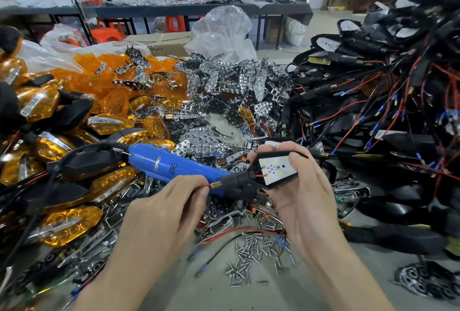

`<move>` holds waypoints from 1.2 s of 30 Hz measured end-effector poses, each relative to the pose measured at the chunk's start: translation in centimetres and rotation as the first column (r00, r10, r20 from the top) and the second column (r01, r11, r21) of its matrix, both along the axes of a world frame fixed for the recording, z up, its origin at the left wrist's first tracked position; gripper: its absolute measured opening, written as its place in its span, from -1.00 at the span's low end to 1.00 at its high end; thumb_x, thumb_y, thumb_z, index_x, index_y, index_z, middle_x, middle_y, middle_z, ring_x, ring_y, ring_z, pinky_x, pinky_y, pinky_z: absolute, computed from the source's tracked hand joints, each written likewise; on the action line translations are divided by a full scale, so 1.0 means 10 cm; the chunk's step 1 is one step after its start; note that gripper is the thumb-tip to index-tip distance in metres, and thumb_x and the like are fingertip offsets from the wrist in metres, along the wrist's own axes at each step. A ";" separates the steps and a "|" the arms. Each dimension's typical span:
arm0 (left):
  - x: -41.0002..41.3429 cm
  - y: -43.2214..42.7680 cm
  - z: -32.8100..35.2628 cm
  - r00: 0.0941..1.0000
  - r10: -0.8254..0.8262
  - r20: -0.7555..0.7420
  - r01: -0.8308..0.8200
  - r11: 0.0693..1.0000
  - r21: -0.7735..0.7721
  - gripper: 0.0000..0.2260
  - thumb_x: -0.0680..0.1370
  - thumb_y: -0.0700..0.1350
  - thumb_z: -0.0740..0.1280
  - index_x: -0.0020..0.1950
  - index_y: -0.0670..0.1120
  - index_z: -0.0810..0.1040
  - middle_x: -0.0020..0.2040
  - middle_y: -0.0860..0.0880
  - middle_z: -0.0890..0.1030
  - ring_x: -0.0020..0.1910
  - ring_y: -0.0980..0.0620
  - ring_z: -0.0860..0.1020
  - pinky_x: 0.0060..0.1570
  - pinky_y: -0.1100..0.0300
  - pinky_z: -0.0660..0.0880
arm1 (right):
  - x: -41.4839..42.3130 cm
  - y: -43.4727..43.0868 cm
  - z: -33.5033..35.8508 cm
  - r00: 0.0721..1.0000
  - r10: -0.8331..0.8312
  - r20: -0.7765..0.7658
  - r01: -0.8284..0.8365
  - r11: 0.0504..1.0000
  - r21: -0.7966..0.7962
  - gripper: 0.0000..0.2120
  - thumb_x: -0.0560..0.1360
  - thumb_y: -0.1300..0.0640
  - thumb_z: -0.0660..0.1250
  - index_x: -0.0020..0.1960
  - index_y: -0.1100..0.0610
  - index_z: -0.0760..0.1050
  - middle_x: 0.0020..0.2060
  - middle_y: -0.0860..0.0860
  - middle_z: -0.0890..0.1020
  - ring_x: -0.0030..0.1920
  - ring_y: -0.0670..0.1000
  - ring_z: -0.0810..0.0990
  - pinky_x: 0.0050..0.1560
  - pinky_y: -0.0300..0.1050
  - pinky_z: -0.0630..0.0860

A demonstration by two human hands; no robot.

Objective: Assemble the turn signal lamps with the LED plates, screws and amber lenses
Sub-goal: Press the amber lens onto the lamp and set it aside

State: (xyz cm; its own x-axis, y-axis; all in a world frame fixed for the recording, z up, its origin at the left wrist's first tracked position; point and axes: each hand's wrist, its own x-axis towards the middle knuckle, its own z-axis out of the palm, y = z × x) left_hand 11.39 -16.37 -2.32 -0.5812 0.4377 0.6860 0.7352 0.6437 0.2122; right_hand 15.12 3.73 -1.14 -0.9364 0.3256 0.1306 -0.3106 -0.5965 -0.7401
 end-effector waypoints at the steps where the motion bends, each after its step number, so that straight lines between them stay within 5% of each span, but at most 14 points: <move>1: 0.00 0.00 -0.01 1.000 -0.002 -0.007 0.002 1.000 0.011 -0.84 0.64 0.00 0.21 0.02 -0.01 0.55 -0.26 0.14 0.56 -0.49 0.16 0.35 -0.61 0.17 0.38 | 0.01 0.00 0.01 1.000 0.019 -0.021 -0.020 1.000 -0.020 -0.78 0.58 0.22 0.18 -0.04 0.13 0.61 -0.02 0.23 0.70 0.05 0.27 0.71 -0.07 0.02 0.66; 6: -0.01 0.01 -0.01 0.999 -0.008 -0.032 0.010 0.998 0.063 -0.85 0.65 0.01 0.20 0.04 0.00 0.53 -0.25 0.14 0.57 -0.40 0.08 0.41 -0.52 0.21 0.36 | 0.01 0.02 0.05 0.993 0.075 -0.089 -0.080 0.995 -0.057 -0.77 0.53 0.19 0.17 -0.10 0.10 0.61 -0.03 0.24 0.71 0.05 0.27 0.71 -0.04 0.05 0.67; 11: -0.01 0.05 -0.06 0.999 0.023 0.023 -0.024 0.999 0.031 -0.81 0.64 0.03 0.17 0.04 -0.01 0.52 -0.27 0.13 0.59 -0.50 0.10 0.48 -0.59 0.15 0.42 | -0.01 0.00 0.04 0.997 0.073 -0.027 -0.075 0.995 -0.061 -0.91 0.55 0.17 0.27 0.01 0.17 0.49 -0.04 0.23 0.70 0.00 0.23 0.72 -0.07 0.00 0.67; 17: -0.03 0.05 -0.07 0.998 0.050 0.047 -0.051 0.999 0.010 -0.76 0.64 0.04 0.17 0.02 -0.03 0.57 -0.28 0.16 0.58 -0.51 0.13 0.44 -0.56 0.23 0.35 | -0.02 0.01 0.02 0.998 0.070 -0.006 -0.070 0.996 -0.054 -0.80 0.49 0.11 0.21 0.05 0.18 0.45 -0.04 0.21 0.70 -0.01 0.19 0.73 -0.09 -0.04 0.67; 36: 0.00 0.03 -0.05 1.000 0.013 0.009 -0.013 1.000 0.019 -0.78 0.63 0.02 0.19 0.00 -0.06 0.58 -0.27 0.12 0.62 -0.50 0.09 0.51 -0.59 0.20 0.39 | -0.01 0.00 -0.01 0.998 0.044 -0.055 -0.048 0.997 -0.061 -0.82 0.64 0.10 0.18 0.07 0.17 0.50 0.00 0.22 0.70 0.05 0.24 0.71 -0.01 0.00 0.65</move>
